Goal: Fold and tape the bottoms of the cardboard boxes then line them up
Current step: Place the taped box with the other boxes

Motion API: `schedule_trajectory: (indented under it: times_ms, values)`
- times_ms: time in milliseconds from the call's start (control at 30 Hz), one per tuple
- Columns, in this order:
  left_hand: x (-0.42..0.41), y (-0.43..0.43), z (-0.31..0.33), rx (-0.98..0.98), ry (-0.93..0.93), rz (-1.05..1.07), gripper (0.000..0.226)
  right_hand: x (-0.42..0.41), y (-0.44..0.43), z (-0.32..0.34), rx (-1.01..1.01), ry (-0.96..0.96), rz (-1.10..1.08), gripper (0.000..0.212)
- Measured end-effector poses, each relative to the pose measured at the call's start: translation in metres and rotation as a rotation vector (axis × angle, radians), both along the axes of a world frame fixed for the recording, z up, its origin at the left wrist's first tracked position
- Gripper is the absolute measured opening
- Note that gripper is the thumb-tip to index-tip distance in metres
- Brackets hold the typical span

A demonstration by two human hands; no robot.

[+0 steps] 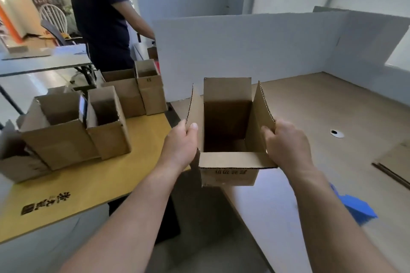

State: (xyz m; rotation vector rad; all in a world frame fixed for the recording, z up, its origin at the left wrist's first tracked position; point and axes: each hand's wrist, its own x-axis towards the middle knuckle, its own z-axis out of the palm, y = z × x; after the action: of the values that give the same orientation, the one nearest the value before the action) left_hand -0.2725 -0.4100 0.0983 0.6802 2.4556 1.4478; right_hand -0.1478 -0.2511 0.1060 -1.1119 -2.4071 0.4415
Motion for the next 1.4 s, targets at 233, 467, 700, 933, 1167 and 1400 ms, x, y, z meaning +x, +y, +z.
schedule_trajectory:
  times_ms: [233,467,700,933,1167,1400]
  values:
    - [-0.103,-0.035,-0.001,-0.03,-0.028,0.109,0.048,-0.125,-0.021,0.001,-0.006,-0.064,0.121,0.022]
    - [-0.2,-0.062,-0.005,-0.169,0.017,0.131,0.031,-0.223,-0.03,-0.006,-0.201,0.03,0.215,0.019]
    - [-0.26,-0.067,-0.011,-0.238,0.036,0.238,0.044,-0.308,-0.022,-0.021,-0.208,-0.035,0.334,0.021]
    - [-0.288,-0.062,-0.029,-0.305,0.001,0.371,0.048,-0.369,-0.017,-0.04,-0.147,-0.138,0.495,0.028]
    - [-0.304,-0.053,-0.052,-0.339,-0.013,0.437,0.047,-0.394,-0.008,-0.062,-0.185,-0.229,0.621,0.027]
    - [-0.308,-0.046,-0.048,-0.346,0.008,0.38,0.058,-0.397,-0.007,-0.057,-0.14,-0.245,0.666,0.05]
